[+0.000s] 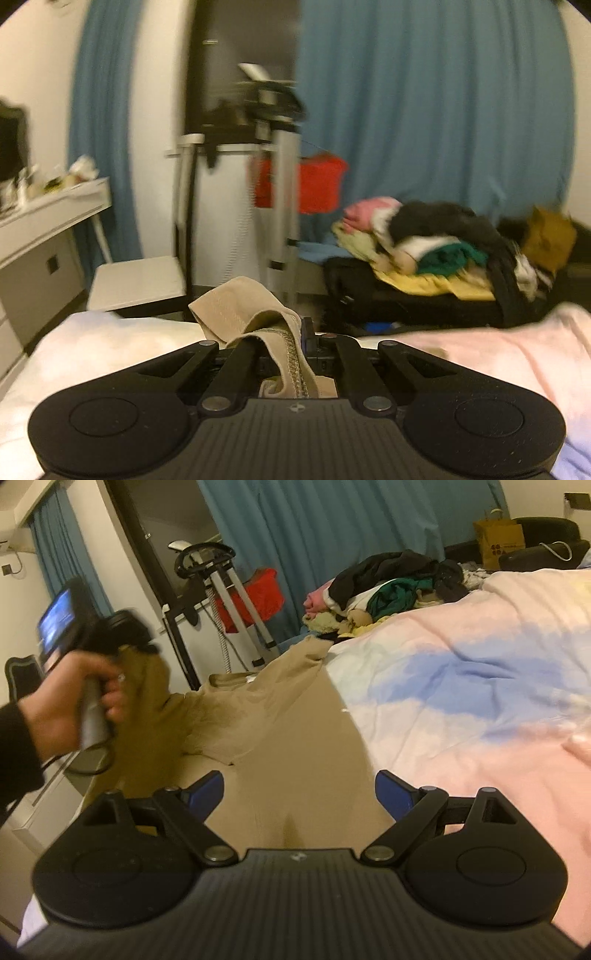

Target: Fold clothes

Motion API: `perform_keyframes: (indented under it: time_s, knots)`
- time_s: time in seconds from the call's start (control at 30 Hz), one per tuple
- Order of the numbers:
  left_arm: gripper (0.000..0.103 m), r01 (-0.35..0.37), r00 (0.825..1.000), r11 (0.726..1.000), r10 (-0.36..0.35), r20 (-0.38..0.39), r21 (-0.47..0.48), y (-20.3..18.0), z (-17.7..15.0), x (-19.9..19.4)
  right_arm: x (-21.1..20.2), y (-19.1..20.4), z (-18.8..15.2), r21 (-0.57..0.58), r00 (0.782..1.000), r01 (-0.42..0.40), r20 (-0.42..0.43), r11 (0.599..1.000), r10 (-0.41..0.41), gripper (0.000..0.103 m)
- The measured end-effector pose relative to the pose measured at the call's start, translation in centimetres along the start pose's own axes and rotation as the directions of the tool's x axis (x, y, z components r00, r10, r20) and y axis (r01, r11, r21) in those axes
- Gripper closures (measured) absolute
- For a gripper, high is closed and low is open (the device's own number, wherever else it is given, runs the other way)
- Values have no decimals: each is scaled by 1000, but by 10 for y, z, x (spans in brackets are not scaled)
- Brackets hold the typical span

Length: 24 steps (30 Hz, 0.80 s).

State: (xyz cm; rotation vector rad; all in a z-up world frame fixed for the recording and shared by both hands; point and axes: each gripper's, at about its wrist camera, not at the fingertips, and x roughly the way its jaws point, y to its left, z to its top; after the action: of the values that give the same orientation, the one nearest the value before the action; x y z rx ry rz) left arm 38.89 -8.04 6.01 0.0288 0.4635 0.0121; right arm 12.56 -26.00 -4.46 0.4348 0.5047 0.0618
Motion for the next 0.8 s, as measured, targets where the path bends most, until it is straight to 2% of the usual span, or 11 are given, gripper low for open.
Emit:
perform_keyframes:
  time_s: [0.13, 0.23, 0.3, 0.4, 0.43, 0.47, 0.5, 0.6, 0.8]
  knots:
    - [100, -5, 998, 998, 10, -63, 66, -66, -29, 34, 1, -15, 5, 63, 1000, 13, 23, 998, -15, 13]
    - [100, -11, 992, 996, 21, -121, 84, -89, -59, 62, 5, -25, 7, 92, 999, 10, 29, 996, -13, 13]
    - [94, 3, 988, 995, 13, -154, 104, -94, -78, 78, 9, -33, 7, 116, 999, 12, 33, 993, -16, 13]
    - [74, 35, 982, 991, -11, -186, 126, -90, -94, 97, 17, -46, 6, 159, 1000, 9, 28, 987, -13, 13]
    - [60, 39, 982, 993, -17, -189, 114, -86, -96, 97, 19, -49, 5, 169, 1000, 5, 27, 986, -10, 13]
    - [46, 50, 982, 995, -33, -187, 86, -82, -97, 89, 21, -52, 5, 177, 1000, 2, 30, 984, -7, 13]
    - [43, 60, 982, 996, -48, -183, 59, -77, -98, 81, 23, -53, 5, 180, 999, 3, 32, 984, -9, 13]
    - [41, 92, 981, 996, -93, -171, -17, -63, -100, 54, 24, -53, 7, 166, 998, 21, 60, 986, -31, 13]
    - [34, 120, 988, 993, -120, -96, -5, -23, -101, -67, 11, -48, 9, 146, 995, -3, 99, 989, -11, 13]
